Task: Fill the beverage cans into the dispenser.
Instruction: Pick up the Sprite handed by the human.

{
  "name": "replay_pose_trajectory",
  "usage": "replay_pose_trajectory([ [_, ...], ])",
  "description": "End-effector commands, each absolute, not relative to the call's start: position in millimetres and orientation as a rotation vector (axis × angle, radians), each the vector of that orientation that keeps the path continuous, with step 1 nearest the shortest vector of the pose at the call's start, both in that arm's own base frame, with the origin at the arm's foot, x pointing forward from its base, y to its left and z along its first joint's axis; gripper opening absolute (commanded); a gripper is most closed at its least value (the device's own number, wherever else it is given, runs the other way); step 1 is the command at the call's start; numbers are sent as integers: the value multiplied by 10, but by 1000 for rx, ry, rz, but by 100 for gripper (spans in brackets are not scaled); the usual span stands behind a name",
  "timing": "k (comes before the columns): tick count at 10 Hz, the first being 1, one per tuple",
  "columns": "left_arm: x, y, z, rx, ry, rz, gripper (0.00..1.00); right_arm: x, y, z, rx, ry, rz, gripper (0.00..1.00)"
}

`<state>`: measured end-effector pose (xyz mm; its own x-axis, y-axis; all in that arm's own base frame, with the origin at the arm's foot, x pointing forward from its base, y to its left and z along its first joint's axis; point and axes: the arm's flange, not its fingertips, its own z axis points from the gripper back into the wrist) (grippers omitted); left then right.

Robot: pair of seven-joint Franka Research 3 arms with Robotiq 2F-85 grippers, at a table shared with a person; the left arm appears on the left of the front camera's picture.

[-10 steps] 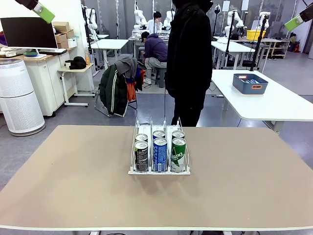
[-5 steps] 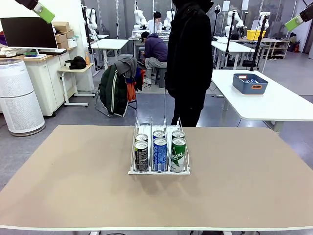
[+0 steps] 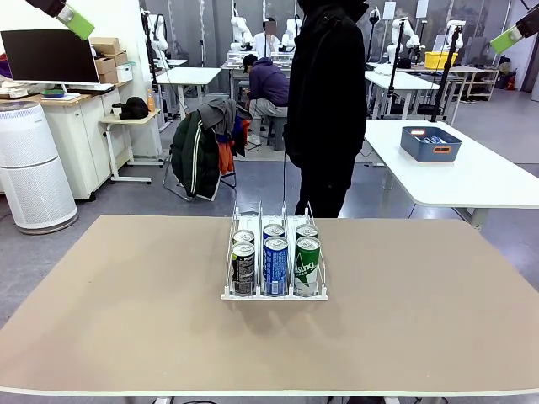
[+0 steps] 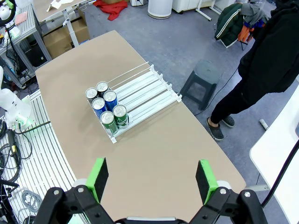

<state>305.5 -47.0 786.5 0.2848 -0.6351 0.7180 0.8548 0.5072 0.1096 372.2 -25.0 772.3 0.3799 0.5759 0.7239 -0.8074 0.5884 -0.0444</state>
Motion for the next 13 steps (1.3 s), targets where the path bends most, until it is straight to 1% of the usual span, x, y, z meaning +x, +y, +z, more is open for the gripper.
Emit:
replay_pose_trajectory([
  [1, 3060, -469, 7855, -316, -788, -1018, 100, 3712, -239, 7710, 344, -767, 903, 100],
  [13, 3060, -469, 7855, -316, -788, -1018, 100, 3712, -239, 7710, 344, -767, 903, 100],
])
